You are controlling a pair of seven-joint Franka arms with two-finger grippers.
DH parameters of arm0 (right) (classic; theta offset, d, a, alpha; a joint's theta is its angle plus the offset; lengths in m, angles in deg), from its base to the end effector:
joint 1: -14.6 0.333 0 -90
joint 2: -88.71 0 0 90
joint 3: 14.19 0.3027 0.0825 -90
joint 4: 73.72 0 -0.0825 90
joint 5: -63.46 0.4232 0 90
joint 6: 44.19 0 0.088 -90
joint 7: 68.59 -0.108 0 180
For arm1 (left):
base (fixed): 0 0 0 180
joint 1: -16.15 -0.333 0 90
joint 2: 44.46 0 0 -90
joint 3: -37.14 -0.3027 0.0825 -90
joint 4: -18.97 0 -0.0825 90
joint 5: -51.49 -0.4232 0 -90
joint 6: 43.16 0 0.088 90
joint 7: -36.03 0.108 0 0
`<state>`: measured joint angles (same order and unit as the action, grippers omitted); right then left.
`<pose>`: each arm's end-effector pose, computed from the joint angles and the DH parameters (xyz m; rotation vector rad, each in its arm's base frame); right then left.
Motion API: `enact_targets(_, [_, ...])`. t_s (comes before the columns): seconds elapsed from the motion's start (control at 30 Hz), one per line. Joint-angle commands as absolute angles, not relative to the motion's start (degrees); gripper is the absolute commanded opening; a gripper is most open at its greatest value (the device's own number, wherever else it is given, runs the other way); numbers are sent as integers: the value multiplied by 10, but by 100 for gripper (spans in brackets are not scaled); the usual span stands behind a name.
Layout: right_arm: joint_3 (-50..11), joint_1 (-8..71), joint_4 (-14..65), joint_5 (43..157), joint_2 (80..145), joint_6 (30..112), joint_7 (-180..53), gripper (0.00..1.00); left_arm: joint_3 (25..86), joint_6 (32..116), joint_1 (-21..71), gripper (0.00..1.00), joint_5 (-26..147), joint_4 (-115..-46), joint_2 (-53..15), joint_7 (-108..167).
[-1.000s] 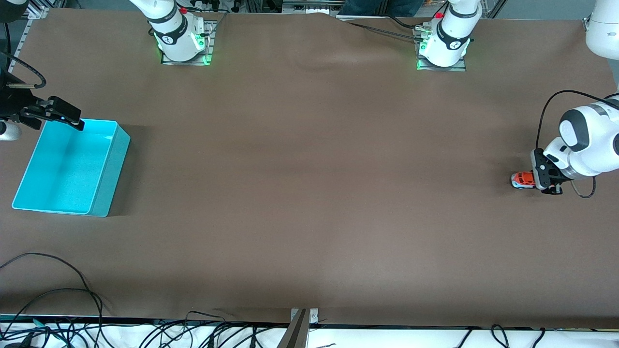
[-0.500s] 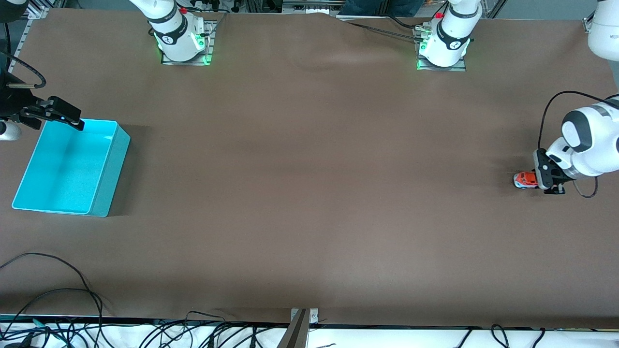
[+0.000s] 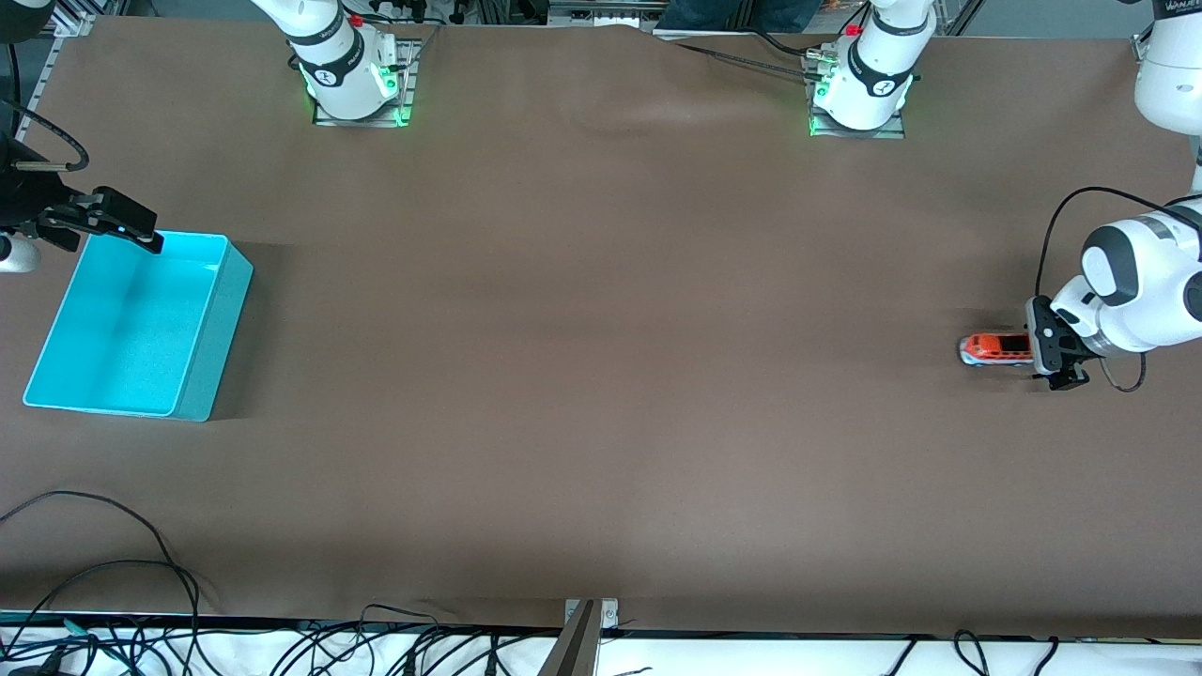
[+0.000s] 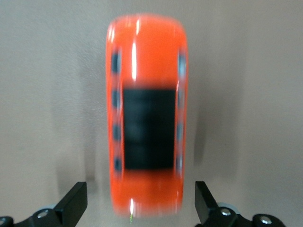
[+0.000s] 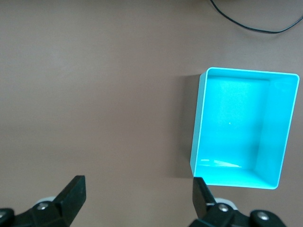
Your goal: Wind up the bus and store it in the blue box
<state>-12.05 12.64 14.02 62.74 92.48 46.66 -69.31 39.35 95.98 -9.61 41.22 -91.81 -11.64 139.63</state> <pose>0.6142 -0.0001 0.5920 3.1313 -0.0145 -0.0178 0.5777 0.2523 0.1368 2.2405 -2.1551 -0.1792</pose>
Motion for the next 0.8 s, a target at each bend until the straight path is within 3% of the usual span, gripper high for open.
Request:
enact_targets(0.0, [-120, 128, 136, 626, 920, 461, -694, 100, 406, 893, -90, 100, 422, -920, -163, 1382])
enact_targets(0.33, [-122, 127, 136, 627, 919, 459, -696, 100, 453, 796, -89, 100, 420, -892, -243, 1281])
enact_targets(0.77, [-119, 128, 136, 628, 914, 459, -697, 100, 566, 590, -88, 100, 421, -781, -249, 1038])
